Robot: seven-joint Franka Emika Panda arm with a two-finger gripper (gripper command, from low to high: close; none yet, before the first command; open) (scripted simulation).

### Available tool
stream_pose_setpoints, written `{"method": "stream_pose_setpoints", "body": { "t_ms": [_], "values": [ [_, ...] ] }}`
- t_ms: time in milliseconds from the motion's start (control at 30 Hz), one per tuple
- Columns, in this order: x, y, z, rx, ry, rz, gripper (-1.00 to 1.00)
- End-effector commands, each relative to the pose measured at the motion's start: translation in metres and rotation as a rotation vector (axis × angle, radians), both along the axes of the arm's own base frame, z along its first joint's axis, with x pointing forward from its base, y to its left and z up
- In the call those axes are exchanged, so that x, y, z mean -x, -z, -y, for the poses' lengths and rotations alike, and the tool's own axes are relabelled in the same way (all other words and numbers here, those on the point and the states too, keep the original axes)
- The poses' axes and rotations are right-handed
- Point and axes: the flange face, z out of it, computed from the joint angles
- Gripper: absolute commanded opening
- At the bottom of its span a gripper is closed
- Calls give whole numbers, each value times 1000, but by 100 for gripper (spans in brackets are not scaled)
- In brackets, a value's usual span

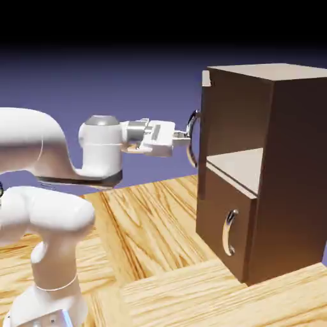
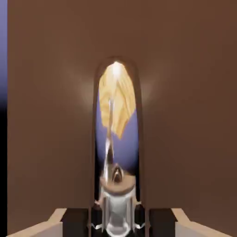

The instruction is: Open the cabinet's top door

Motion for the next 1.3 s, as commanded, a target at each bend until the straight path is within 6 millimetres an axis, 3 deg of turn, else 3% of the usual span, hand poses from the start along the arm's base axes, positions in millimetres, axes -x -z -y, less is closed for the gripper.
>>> {"method": "stream_pose_setpoints", "body": {
  "t_ms": [0, 300, 600, 1000, 1233, 1267],
  "values": [
    [3, 0, -6, 0, 22, 0, -100],
    [25, 0, -67, 0, 251, 0, -100],
    [33, 0, -133, 0, 489, 0, -100],
    [18, 0, -224, 0, 814, 0, -100],
    [2, 0, -262, 0, 959, 0, -100],
    [2, 0, -262, 0, 959, 0, 100]
  ]
}}
